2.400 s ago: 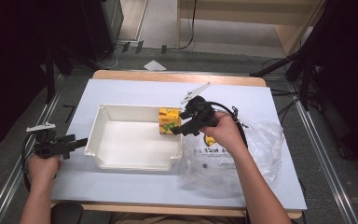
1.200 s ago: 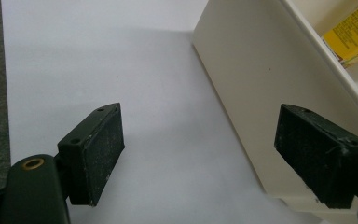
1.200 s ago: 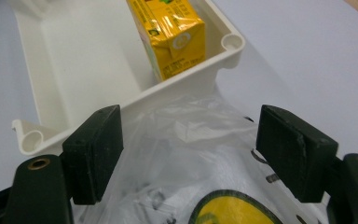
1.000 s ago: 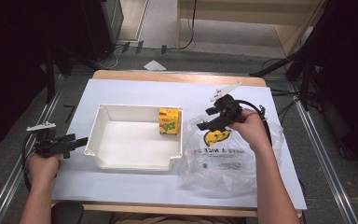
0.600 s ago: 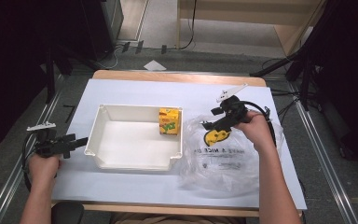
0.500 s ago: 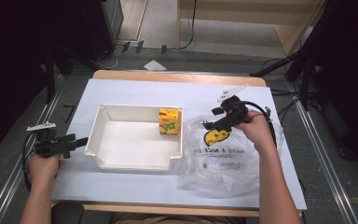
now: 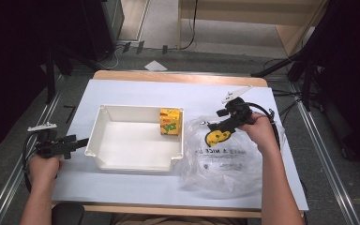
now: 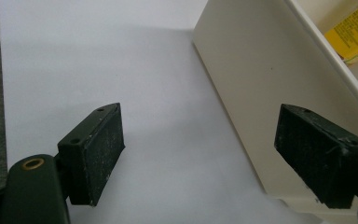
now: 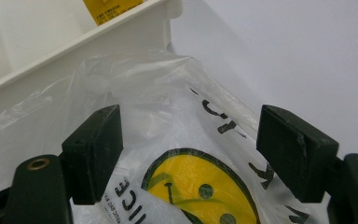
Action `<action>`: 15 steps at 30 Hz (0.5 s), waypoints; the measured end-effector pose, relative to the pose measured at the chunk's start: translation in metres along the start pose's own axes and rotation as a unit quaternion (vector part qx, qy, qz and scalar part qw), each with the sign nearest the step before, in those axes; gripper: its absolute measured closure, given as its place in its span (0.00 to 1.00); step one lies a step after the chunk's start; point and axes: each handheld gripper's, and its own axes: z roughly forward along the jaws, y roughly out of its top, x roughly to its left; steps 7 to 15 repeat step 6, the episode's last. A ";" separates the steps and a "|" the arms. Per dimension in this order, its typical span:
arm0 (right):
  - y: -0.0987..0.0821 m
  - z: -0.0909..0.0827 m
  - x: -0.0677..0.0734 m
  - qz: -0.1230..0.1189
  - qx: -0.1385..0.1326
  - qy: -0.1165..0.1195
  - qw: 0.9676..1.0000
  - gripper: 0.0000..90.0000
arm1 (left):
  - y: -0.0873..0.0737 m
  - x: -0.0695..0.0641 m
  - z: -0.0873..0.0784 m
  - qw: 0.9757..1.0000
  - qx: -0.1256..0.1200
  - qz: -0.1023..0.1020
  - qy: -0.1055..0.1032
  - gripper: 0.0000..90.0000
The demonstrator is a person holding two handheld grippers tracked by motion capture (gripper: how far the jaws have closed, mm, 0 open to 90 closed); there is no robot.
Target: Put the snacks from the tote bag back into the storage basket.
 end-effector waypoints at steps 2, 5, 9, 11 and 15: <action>0.000 0.000 0.000 0.001 0.001 0.000 1.000 0.26 | 0.000 0.000 0.000 1.000 -0.002 0.000 -0.001 0.19; 0.001 0.001 0.001 0.001 0.002 0.001 1.000 0.26 | 0.000 0.000 0.000 1.000 0.000 -0.001 0.000 0.19; 0.001 0.001 0.001 -0.001 0.003 0.002 1.000 0.26 | 0.000 0.000 0.000 1.000 0.000 -0.001 0.000 0.19; 0.001 0.001 0.001 -0.001 0.003 0.002 1.000 0.26 | 0.000 0.000 0.000 1.000 0.000 -0.001 0.000 0.19; 0.001 0.001 0.001 -0.001 0.003 0.002 1.000 0.26 | 0.000 0.000 0.000 1.000 0.000 -0.001 0.000 0.19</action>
